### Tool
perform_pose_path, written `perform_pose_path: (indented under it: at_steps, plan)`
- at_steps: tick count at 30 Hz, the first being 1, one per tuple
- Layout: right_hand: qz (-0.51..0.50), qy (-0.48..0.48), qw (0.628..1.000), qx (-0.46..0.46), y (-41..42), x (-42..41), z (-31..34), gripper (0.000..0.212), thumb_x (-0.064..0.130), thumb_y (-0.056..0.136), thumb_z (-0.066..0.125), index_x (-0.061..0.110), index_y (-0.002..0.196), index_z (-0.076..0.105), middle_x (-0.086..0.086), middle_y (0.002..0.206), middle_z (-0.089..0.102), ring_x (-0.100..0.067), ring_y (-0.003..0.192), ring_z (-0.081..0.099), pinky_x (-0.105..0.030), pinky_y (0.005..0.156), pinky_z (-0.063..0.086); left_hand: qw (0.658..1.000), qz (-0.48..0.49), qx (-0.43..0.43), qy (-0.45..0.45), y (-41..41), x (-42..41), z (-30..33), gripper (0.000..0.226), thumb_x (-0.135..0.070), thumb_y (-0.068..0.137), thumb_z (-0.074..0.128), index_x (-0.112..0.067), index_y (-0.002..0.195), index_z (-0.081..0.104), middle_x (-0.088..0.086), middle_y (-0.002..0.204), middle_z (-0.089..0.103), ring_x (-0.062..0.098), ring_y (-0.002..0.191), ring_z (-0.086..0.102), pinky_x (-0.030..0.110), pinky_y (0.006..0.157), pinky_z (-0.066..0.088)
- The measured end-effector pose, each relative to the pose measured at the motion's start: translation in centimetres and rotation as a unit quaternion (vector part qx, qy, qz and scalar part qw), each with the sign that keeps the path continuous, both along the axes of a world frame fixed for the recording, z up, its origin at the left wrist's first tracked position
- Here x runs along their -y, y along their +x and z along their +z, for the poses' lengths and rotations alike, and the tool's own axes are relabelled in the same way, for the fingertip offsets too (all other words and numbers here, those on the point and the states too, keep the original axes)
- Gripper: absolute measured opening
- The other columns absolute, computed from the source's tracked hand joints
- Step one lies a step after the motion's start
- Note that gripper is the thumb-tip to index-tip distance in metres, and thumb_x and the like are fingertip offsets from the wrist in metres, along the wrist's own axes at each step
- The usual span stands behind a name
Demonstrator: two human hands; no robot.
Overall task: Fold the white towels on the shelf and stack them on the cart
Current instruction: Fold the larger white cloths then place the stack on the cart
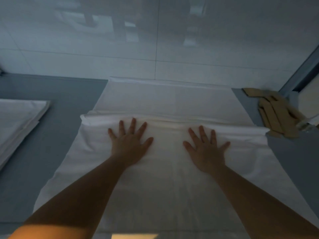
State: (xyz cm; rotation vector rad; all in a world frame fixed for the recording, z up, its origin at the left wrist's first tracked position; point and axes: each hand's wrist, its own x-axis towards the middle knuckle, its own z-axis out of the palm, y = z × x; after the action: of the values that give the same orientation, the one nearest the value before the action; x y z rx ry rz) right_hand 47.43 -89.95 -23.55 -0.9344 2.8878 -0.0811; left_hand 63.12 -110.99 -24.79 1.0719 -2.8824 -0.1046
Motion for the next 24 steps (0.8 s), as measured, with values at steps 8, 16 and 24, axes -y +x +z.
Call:
perform_pose_path:
  at_steps: [8,16,24]
  plan:
    - [-0.001,-0.026,1.0,0.001,-0.8,4.2,0.3,0.053,0.057,0.097,0.017,0.046,0.148,0.006,0.011,0.16,-0.003,-0.027,0.147,-0.005,-0.076,0.103,0.001,1.0,-0.001,0.012,-0.002,-2.6,1.8,0.3,0.074,-0.078,0.08,0.003,-0.048,0.147,-0.003,-0.007,0.16,-0.008,0.036,0.146,-0.006,0.07,0.106,0.0]
    - [0.113,-0.024,0.99,-0.075,2.7,5.3,-0.8,0.059,0.063,0.094,0.013,0.044,0.149,0.006,0.013,0.16,0.001,-0.016,0.148,0.001,-0.058,0.114,0.002,0.999,-0.041,0.025,0.003,-2.7,3.4,0.3,0.068,-0.076,0.083,0.005,-0.052,0.145,-0.006,-0.009,0.16,-0.01,0.035,0.146,-0.008,0.068,0.108,-0.001]
    - [-0.053,0.022,0.998,-0.023,-2.9,-4.3,-0.2,0.065,0.069,0.087,0.005,0.047,0.147,-0.003,0.011,0.16,-0.004,-0.018,0.147,-0.002,-0.055,0.116,0.002,0.999,-0.028,0.017,0.021,2.0,7.4,0.9,0.06,-0.065,0.092,0.01,-0.047,0.149,0.001,-0.016,0.159,-0.004,0.015,0.147,-0.004,0.055,0.115,0.004]
